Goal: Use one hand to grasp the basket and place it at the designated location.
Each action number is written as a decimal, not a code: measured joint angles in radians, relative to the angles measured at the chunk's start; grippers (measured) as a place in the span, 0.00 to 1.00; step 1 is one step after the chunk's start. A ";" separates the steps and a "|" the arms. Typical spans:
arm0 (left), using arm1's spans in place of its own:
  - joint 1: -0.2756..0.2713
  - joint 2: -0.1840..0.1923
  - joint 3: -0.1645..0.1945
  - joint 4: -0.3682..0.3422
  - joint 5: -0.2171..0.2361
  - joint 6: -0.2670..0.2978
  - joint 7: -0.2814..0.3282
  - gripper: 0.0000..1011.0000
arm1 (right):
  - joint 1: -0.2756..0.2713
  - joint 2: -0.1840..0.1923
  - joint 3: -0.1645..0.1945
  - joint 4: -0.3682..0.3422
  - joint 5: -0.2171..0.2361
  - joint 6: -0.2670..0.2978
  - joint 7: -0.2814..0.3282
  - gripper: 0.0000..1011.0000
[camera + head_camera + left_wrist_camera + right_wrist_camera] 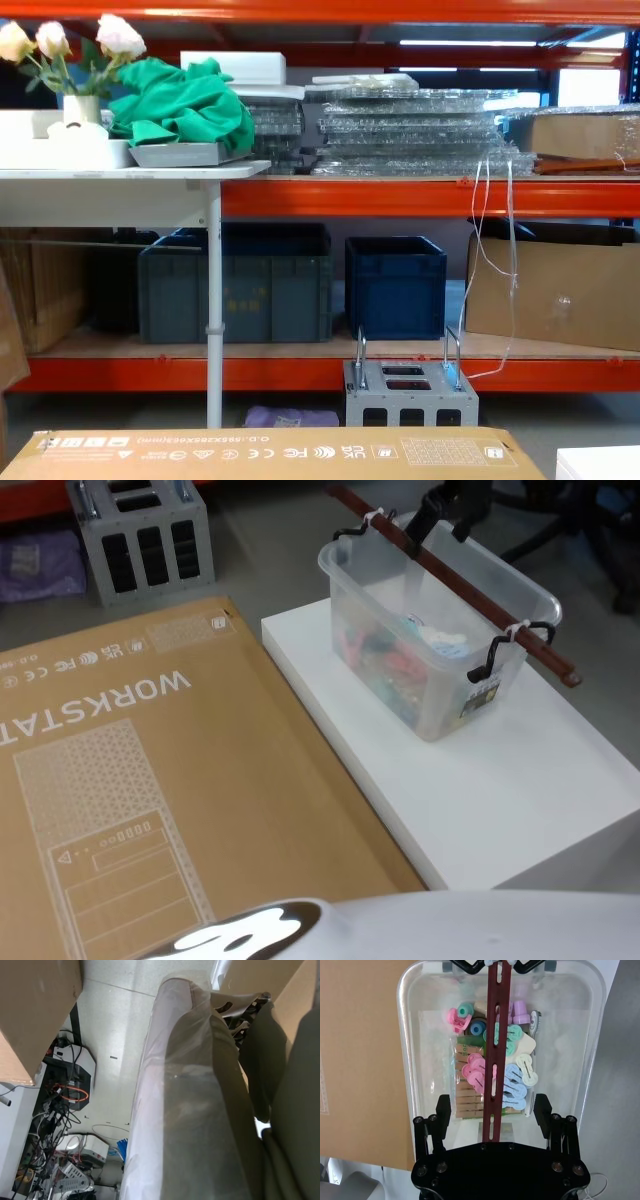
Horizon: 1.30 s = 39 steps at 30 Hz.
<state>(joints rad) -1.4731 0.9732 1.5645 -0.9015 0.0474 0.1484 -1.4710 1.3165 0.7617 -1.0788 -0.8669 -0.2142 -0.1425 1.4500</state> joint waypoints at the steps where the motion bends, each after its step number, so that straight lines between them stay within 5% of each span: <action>1: 0.000 0.000 0.000 0.000 0.000 0.000 0.000 0.00 | 0.000 0.003 0.001 -0.005 0.001 0.001 0.000 0.99; 39: 0.000 0.000 0.000 0.000 0.000 0.000 0.000 0.00 | 0.000 0.014 -0.001 -0.033 0.005 0.010 0.004 0.99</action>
<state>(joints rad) -1.4731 0.9732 1.5646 -0.9016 0.0474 0.1484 -1.4711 1.3165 0.7762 -1.0797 -0.9002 -0.2092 -0.1328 1.4538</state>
